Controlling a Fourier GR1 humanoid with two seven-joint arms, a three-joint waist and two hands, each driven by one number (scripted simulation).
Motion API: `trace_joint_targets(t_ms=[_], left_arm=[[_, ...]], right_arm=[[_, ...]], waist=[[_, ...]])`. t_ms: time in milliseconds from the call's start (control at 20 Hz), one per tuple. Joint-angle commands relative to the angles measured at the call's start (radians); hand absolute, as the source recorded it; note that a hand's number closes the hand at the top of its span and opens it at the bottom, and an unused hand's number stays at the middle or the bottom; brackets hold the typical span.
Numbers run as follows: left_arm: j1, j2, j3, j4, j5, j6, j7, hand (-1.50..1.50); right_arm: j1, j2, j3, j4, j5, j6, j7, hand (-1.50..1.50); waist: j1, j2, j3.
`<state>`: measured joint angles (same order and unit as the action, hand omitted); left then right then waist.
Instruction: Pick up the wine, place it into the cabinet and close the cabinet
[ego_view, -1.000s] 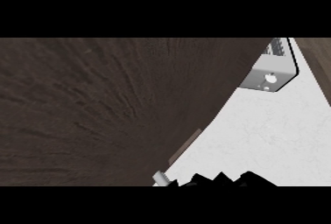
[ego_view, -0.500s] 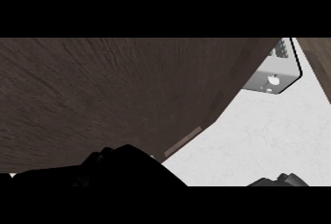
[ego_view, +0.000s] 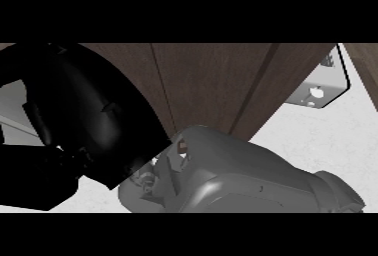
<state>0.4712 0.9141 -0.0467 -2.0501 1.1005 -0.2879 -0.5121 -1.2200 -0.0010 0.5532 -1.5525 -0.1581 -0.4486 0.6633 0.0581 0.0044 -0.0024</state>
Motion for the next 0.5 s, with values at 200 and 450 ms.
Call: trace_joint_targets(t_ms=[200,450], left_arm=[[0.003,0.025,0.099,0.035,0.073,-0.059,0.047,1.5],[0.007,0.029,0.146,0.019,0.086,-0.051,0.068,1.5]], right_arm=[[-0.073,0.001,-0.104,0.413,-0.089,0.026,-0.265,1.5],[-0.066,-0.008,-0.146,0.6,-0.068,0.084,-0.365,1.5]], waist=[[0.001,0.009,0.001],[-0.011,0.008,0.002]])
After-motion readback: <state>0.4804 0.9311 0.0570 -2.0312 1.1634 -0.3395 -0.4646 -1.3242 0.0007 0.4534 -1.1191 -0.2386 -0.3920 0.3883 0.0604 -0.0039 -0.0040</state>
